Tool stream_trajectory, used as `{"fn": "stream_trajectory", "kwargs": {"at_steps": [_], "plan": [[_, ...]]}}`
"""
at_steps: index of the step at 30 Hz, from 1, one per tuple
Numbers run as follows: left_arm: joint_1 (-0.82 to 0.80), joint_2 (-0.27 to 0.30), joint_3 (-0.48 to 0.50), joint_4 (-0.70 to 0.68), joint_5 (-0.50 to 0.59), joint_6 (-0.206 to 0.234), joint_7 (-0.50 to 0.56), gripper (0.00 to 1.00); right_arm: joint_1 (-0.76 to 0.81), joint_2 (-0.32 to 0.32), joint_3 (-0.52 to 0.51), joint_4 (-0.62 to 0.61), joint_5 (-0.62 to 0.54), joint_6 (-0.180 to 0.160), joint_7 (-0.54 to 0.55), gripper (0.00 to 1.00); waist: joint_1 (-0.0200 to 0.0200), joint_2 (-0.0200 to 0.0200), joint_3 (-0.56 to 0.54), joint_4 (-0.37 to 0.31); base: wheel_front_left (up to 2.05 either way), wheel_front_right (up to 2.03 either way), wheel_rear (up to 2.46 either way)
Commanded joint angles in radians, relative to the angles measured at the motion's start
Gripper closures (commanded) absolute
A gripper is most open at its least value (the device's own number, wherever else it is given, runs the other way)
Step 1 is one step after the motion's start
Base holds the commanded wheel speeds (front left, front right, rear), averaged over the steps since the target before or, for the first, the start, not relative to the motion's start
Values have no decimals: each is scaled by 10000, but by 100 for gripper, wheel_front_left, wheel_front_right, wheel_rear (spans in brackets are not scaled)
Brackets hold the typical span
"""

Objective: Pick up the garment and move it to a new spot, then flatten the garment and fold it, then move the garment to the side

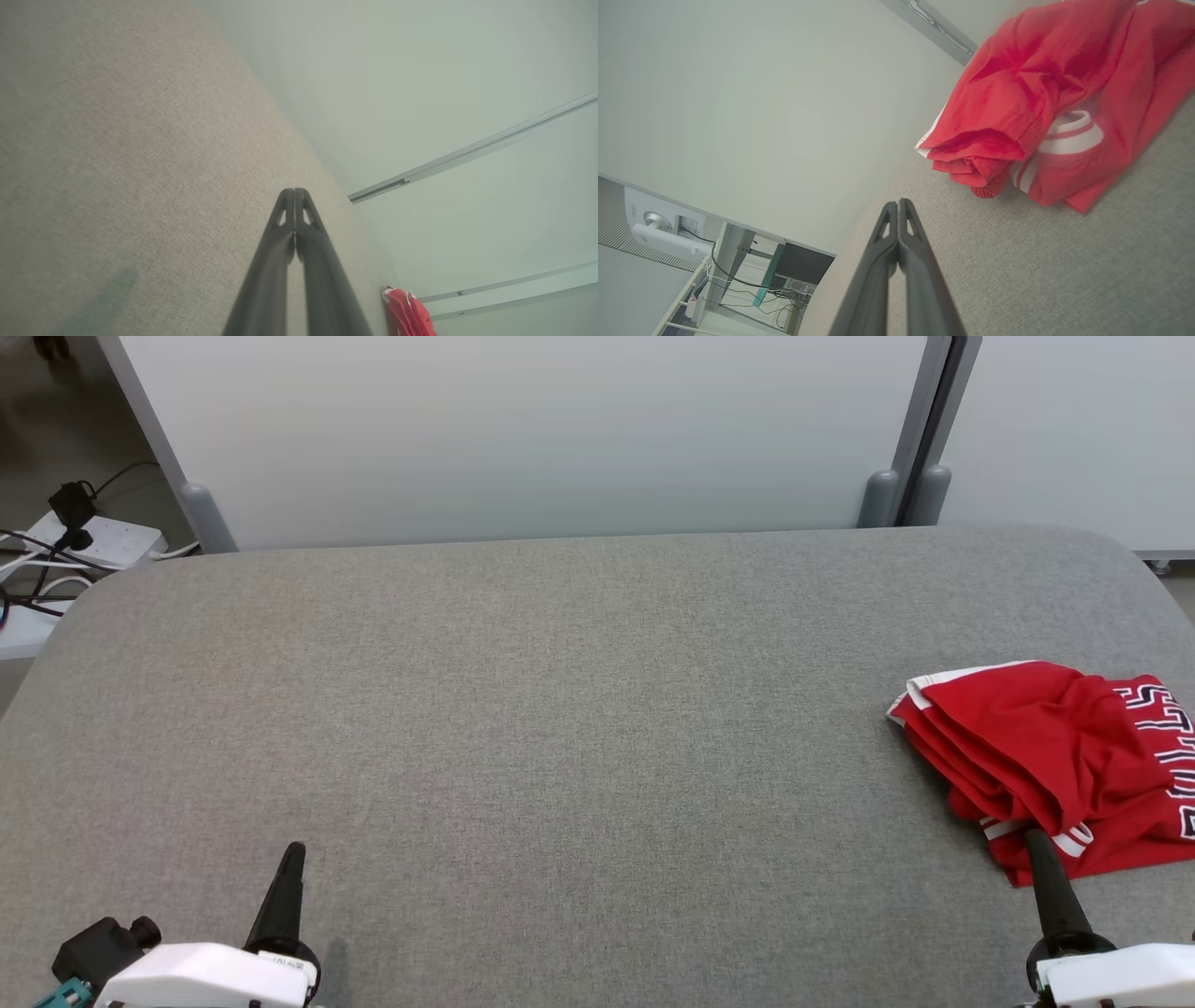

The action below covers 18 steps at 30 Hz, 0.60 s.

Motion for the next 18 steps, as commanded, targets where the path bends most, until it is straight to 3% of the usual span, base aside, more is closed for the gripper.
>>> {"fn": "stream_trajectory", "kwargs": {"at_steps": [1,18], "plan": [[-626,65,369,-192,-199,-142,33,100,-553,-170,54,-187,307,1,69,100,-1,0,2,6,0,0,0],[-970,-507,1105,246,-1781,-824,539,100,-951,-167,-39,230,2496,1,513,100,-1,0,35,129,0,0,0]]}}
